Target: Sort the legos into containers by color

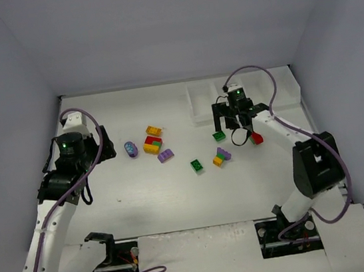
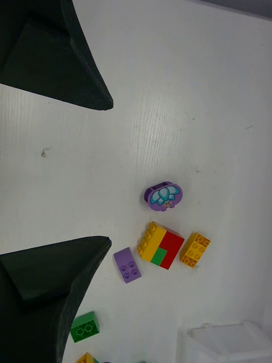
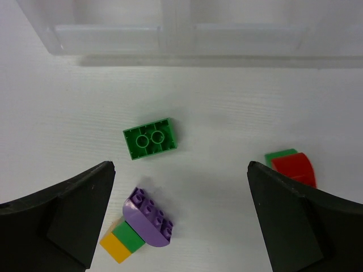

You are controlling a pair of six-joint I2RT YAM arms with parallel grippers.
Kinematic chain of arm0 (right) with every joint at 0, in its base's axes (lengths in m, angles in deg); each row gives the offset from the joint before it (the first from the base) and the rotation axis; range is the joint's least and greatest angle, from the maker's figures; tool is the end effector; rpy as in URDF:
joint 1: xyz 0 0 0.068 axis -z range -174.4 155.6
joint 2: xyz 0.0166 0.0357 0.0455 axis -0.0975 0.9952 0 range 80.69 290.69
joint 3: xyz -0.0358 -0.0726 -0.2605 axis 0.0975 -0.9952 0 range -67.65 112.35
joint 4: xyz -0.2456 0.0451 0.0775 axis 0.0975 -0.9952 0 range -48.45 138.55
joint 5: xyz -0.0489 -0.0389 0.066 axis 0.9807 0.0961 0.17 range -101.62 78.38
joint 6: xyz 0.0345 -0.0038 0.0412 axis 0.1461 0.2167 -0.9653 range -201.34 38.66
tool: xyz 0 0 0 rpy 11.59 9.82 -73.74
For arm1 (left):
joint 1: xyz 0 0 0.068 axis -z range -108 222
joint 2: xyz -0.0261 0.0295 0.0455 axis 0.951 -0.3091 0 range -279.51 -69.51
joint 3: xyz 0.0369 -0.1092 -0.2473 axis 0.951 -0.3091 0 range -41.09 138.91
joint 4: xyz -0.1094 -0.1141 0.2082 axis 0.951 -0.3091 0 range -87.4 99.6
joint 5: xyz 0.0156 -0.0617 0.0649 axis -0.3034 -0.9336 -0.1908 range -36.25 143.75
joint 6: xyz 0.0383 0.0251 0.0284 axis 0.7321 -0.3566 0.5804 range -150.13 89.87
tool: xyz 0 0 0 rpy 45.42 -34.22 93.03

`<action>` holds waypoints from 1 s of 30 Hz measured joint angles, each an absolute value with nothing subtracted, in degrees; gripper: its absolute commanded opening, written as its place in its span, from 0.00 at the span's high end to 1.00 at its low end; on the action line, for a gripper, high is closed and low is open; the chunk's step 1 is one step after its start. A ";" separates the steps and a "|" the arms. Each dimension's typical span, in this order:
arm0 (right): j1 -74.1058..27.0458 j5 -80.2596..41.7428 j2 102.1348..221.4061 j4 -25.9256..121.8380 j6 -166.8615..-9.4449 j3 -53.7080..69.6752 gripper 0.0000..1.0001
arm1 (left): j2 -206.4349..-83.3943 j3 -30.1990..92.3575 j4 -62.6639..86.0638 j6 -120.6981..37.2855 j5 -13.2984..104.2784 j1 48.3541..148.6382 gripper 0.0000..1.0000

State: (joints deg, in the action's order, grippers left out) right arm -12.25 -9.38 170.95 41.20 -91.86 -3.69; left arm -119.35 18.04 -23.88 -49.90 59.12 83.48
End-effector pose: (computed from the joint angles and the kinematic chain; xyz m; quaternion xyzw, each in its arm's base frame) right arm 0.3417 0.1086 0.2621 -0.0470 0.8801 0.0990 0.4619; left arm 0.1786 -0.0329 0.3692 -0.0859 0.8346 -0.1084 0.5332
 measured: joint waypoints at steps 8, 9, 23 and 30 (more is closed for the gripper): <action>-14.61 -13.14 180.70 43.38 -91.99 -3.10 0.05 | -118.46 17.78 -24.90 -50.05 59.14 83.50 0.14; -14.85 -13.22 181.92 43.86 -92.02 -2.70 0.04 | -118.24 17.54 -24.90 -50.07 59.14 83.50 0.14; -16.62 -12.22 190.20 46.64 -91.03 0.14 0.74 | -116.93 16.38 -27.31 -50.27 59.14 83.50 0.14; -17.17 -10.62 188.02 47.71 -90.40 0.23 0.97 | -116.82 16.38 -27.44 -50.33 59.14 83.50 0.14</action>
State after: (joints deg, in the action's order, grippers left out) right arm -17.17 -10.62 188.02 47.71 -90.40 0.23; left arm -116.82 16.38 -27.44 -50.33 59.14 83.50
